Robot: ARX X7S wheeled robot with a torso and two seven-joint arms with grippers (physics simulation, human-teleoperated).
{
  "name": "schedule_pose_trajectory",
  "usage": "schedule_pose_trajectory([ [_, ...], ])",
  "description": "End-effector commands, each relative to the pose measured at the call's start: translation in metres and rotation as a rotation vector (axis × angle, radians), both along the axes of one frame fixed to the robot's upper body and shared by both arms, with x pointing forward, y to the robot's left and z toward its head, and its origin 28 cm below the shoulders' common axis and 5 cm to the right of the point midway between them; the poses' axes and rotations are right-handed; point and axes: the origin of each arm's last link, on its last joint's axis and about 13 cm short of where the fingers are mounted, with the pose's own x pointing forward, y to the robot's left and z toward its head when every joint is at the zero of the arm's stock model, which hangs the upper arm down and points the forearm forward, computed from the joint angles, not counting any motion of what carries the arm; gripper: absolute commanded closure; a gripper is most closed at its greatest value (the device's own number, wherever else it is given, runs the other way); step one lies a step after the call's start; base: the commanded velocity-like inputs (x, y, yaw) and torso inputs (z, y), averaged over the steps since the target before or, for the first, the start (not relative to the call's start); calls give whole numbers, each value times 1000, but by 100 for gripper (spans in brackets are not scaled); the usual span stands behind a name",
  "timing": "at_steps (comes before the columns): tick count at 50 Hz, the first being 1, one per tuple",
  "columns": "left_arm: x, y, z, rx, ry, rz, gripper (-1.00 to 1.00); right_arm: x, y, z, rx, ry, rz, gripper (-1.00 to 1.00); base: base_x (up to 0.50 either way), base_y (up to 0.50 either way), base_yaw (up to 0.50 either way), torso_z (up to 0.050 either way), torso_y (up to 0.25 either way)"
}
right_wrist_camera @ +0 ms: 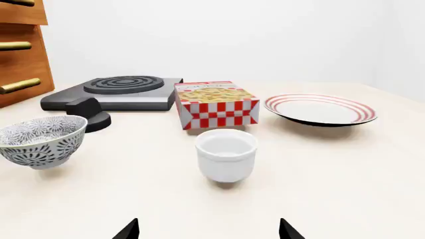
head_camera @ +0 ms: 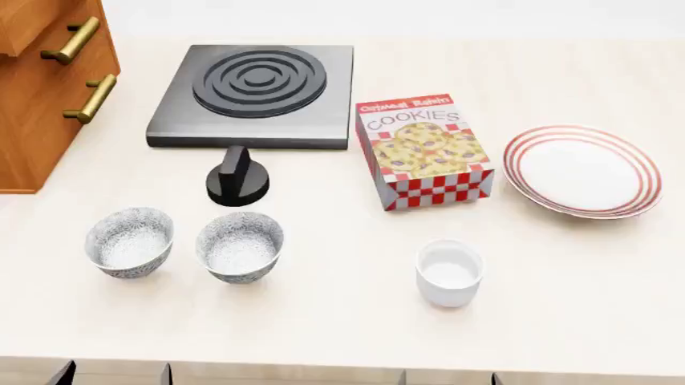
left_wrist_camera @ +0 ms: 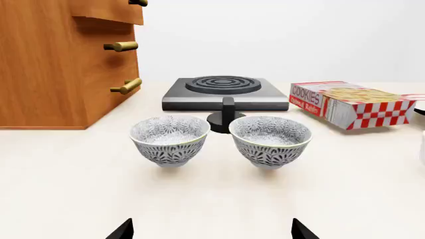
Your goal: Pick the akita bowl from table center and place it on the plate.
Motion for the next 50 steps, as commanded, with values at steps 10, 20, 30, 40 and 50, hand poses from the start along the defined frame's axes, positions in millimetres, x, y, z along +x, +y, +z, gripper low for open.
schedule_pose_trajectory([
  [10,1,-1,-5,92,28,38,-100,-6,0,2,-6,-3,14,-100,0,0,0,0,0],
  [20,8,12,58,36,-55,55,-100,-12,-17,54,-22,-105,-120,-100,0,0,0,0,0],
  [30,19,17,71,22,-81,102,-100,-31,-31,77,-15,-200,-241,-100,200,0,0,0,0],
  [40,23,23,68,19,-80,127,-100,-39,-40,74,-15,-210,-291,-100,497,0,0,0,0],
  [50,22,27,67,-14,-62,133,-100,-45,-44,70,-32,-215,-334,-100,250,0,0,0,0],
])
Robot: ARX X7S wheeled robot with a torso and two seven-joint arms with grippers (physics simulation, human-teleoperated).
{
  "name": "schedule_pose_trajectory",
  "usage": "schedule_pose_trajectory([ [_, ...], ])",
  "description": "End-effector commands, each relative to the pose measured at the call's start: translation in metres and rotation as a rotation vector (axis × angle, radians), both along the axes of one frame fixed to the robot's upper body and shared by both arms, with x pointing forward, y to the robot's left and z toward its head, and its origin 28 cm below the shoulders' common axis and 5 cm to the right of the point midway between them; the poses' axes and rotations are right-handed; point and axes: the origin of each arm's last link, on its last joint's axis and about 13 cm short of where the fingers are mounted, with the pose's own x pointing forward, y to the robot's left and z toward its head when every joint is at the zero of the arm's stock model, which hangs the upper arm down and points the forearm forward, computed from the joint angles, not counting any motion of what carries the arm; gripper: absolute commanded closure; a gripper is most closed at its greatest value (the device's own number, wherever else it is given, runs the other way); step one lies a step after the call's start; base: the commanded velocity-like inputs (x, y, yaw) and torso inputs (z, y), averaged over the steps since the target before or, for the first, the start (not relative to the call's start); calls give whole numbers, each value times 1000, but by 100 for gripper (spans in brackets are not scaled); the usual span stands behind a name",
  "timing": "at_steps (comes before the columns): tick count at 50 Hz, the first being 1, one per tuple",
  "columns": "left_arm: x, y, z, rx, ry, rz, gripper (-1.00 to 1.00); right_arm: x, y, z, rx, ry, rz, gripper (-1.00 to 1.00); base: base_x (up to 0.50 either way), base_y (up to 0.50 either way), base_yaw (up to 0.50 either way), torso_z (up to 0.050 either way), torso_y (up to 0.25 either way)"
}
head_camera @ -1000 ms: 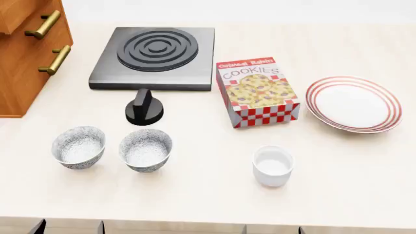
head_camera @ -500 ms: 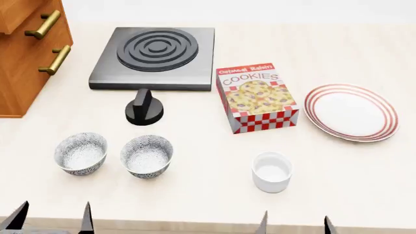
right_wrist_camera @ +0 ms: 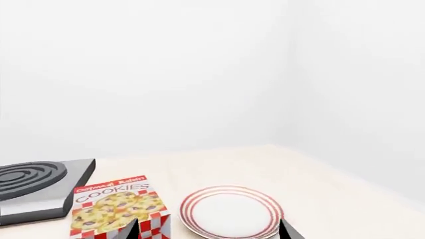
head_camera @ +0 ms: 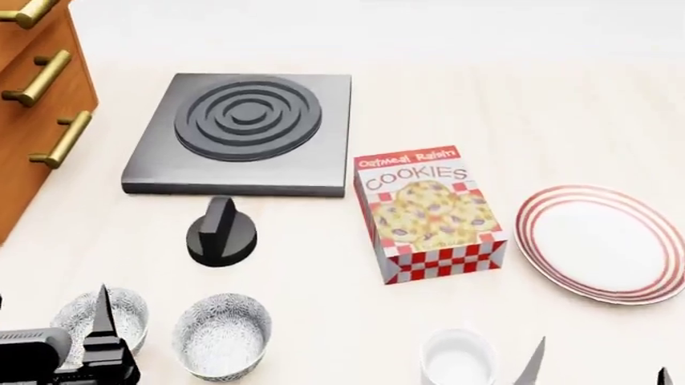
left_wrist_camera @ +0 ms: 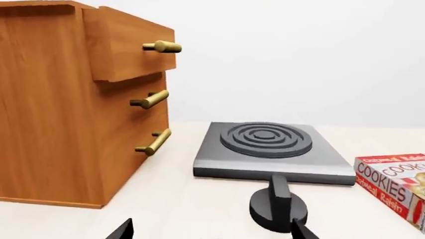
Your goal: Pick the akita bowl from table center and place it on the plate.
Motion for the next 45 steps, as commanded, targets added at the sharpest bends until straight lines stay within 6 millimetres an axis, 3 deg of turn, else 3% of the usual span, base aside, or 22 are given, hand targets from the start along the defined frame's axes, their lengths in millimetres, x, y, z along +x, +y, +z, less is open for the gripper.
schedule_pose_trajectory([
  [1,0,4,2,-26,5,10,-100,-8,-6,0,-5,-11,-52,-100,500,0,0,0,0],
  [10,-4,7,1,-25,5,16,-100,-11,-4,-2,0,-10,-46,-100,467,0,0,0,0],
  [29,-4,8,1,-20,10,22,-100,-13,-4,-2,-23,-14,-47,-100,2,0,0,0,0],
  [33,-4,8,2,-19,9,24,-100,-13,-3,-2,-18,-35,-38,-100,464,0,0,0,0],
  [35,-6,10,0,-24,16,28,-100,-13,-1,11,63,-127,41,-100,0,0,0,0,0],
  [37,-5,12,1,-27,14,37,-100,-9,1,19,2,-101,64,-100,0,0,0,0,0],
  [38,-4,13,3,-29,10,43,-100,-6,5,24,-2,-69,142,-100,0,0,0,0,0],
  [39,-1,44,9,-82,-25,209,-100,23,57,6,231,83,477,-100,0,0,0,0,0],
  [40,-2,45,9,-84,-24,211,-100,50,91,-1,239,218,731,-100,0,0,0,0,0],
  [41,-2,45,9,-82,-25,213,-100,79,92,3,224,327,897,-100,0,0,0,0,0],
  [43,-2,45,9,-82,-26,212,-100,117,93,64,109,372,943,-100,0,0,0,0,0],
  [44,-2,46,9,-82,-25,212,-100,124,94,79,70,378,948,-100,0,0,0,0,0],
  [45,-2,46,8,-83,-24,213,-100,125,94,78,40,378,941,-100,0,0,0,0,0],
])
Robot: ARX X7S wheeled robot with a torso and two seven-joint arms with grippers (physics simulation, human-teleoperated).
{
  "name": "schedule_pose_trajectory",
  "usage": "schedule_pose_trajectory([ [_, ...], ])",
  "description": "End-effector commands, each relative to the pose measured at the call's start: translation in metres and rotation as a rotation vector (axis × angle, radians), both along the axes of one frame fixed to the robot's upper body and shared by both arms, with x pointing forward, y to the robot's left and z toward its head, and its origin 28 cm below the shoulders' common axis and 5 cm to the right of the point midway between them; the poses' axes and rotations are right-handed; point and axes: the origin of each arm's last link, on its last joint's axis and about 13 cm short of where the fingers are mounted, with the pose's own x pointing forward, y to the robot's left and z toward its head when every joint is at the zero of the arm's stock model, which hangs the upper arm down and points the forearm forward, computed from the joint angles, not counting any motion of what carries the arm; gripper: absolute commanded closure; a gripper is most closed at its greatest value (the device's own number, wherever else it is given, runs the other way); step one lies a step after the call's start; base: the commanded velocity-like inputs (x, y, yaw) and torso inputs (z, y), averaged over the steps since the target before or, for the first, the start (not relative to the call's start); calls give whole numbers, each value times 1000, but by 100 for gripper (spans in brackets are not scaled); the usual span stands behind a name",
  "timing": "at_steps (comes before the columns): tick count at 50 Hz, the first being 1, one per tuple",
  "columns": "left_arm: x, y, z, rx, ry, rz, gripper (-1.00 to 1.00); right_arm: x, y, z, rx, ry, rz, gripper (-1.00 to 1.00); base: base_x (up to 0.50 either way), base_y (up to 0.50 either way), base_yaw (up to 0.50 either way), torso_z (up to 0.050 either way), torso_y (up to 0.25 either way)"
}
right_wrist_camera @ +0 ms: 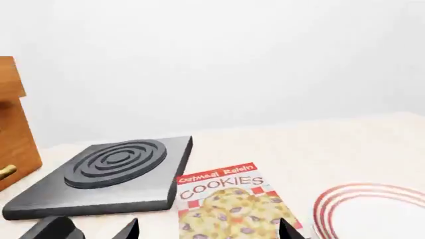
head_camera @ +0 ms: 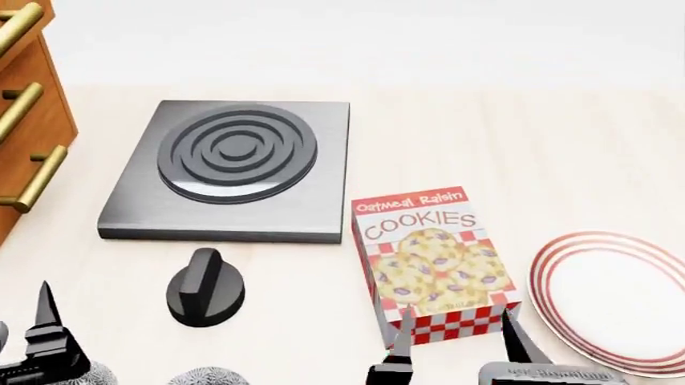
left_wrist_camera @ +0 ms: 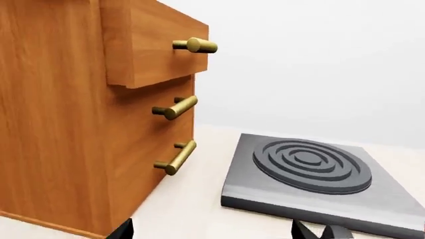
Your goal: Pick the akita bowl from table center and place it on the plate.
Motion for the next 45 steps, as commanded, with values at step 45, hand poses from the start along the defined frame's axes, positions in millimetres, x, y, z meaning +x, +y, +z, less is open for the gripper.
schedule_pose_trajectory([
  [45,-5,24,10,-51,-42,121,-100,89,62,40,109,561,649,-100,0,0,0,0,0],
])
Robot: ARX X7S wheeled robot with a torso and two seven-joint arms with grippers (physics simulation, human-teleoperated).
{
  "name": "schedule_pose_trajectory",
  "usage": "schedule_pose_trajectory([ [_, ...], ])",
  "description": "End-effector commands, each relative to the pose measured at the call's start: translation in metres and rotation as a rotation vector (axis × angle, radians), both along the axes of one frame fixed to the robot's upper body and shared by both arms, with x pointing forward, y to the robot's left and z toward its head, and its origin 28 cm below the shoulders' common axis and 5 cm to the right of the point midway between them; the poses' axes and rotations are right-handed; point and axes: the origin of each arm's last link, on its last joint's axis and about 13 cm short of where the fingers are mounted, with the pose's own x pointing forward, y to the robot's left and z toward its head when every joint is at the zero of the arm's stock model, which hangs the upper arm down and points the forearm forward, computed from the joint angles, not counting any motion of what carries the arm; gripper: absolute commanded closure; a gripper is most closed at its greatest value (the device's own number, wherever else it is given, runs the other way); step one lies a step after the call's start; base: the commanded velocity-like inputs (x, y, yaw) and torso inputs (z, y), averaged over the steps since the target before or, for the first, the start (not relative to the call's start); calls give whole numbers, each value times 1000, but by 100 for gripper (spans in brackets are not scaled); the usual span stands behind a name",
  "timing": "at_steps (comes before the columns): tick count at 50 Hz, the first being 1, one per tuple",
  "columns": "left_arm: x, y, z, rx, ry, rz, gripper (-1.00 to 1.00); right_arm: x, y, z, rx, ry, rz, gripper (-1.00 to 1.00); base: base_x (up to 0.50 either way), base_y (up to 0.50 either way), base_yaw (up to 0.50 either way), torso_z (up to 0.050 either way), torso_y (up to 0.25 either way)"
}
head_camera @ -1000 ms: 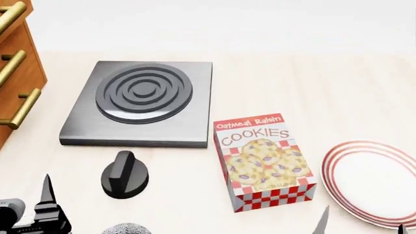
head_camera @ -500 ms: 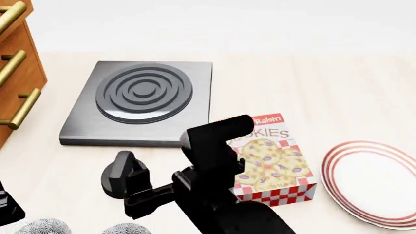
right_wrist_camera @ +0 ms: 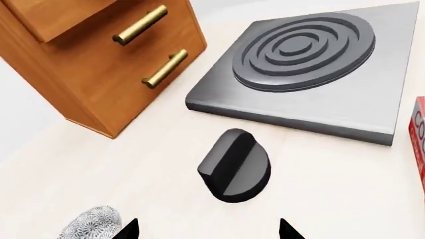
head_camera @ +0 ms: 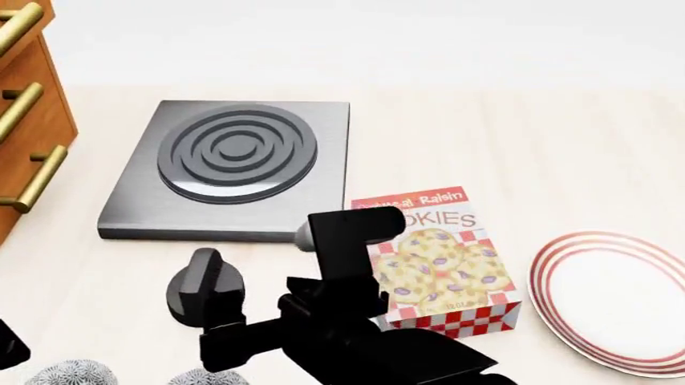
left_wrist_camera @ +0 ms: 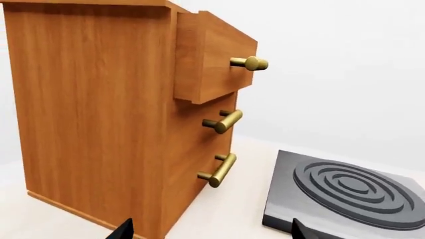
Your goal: Pick the akita bowl from table center and place it on the plate.
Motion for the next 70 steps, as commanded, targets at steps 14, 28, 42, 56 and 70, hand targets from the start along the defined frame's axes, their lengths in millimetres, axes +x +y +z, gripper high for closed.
schedule_pose_trajectory([
  [14,1,0,2,-4,-9,1,-100,-1,-1,-24,2,136,14,-100,0,0,0,0,0],
  [28,-2,2,4,-6,-15,5,-100,-6,1,-52,-2,227,35,-100,0,0,0,0,0],
  [42,-2,2,6,-7,-20,4,-100,-8,4,-59,-13,264,68,-100,0,0,0,0,0],
  [56,-2,5,5,-8,-21,15,-100,-16,4,-66,-28,308,118,-100,0,0,0,0,0],
  [70,-2,5,7,-11,-25,19,-100,-18,2,-73,-28,330,114,-100,0,0,0,0,0],
])
